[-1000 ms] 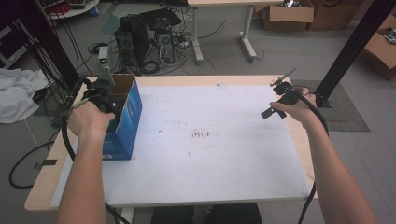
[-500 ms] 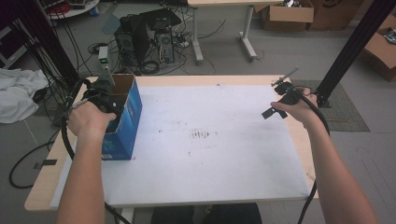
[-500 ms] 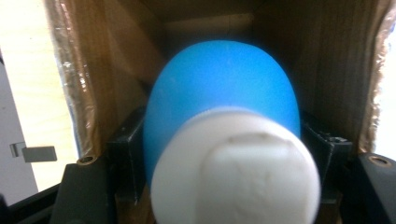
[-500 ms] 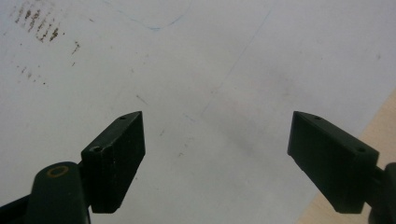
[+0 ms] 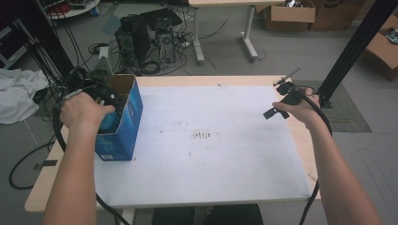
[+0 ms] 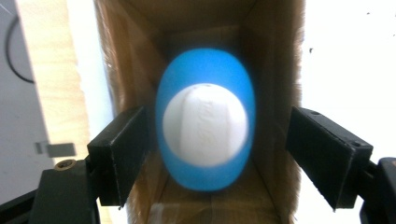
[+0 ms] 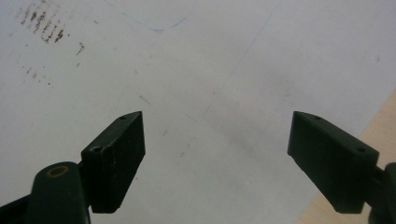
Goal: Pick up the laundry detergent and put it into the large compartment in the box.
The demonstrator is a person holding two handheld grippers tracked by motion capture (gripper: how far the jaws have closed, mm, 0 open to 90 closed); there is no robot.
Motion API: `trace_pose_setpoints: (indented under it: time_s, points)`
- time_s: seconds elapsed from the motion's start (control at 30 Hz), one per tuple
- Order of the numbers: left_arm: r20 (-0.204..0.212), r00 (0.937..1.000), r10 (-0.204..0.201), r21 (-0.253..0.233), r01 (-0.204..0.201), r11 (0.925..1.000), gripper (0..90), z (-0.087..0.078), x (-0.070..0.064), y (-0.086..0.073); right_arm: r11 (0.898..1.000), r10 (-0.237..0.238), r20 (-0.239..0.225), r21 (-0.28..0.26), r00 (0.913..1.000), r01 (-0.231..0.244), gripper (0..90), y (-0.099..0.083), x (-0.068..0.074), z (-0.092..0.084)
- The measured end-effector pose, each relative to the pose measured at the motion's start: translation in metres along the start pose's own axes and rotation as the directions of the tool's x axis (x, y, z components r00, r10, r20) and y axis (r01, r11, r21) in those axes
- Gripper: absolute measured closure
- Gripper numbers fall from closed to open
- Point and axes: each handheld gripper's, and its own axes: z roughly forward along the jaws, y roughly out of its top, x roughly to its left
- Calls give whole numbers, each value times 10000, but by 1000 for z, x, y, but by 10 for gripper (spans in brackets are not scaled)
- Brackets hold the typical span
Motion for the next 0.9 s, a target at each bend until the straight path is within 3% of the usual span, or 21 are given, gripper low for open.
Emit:
trace_pose_setpoints:
  time_s: [0.17, 0.3, 0.47, 0.67, 0.8, 0.9]
  points:
    - [-131, 9983, 560, -303, -564, 9979, 194, -21, -10, 1, 10000, -20, 22, -30, 10000, 20, 190, 0, 2, -2]
    - [-187, 9947, 1007, -675, -1018, 9925, 179, -31, -26, 1, 10000, 2, 22, -73, 10000, -2, 190, 0, 2, -4]
    - [-117, 9840, 1777, -1112, -1779, 9777, 159, -40, -50, 2, 10000, -41, 56, -55, 10000, 41, 190, 1, 5, -6]
    - [123, 9634, 2679, -1437, -2634, 9539, 150, -45, -77, 1, 10000, -21, 82, -63, 10000, 22, 190, 1, 6, -9]
    - [201, 9451, 3262, -1547, -3194, 9349, 148, -48, -97, -1, 10000, -10, 97, -44, 10000, 10, 190, 1, 7, -8]
    - [340, 9278, 3715, -1622, -3617, 9181, 148, -46, -114, -4, 10000, 0, 87, -33, 10000, 0, 190, 1, 7, -8]
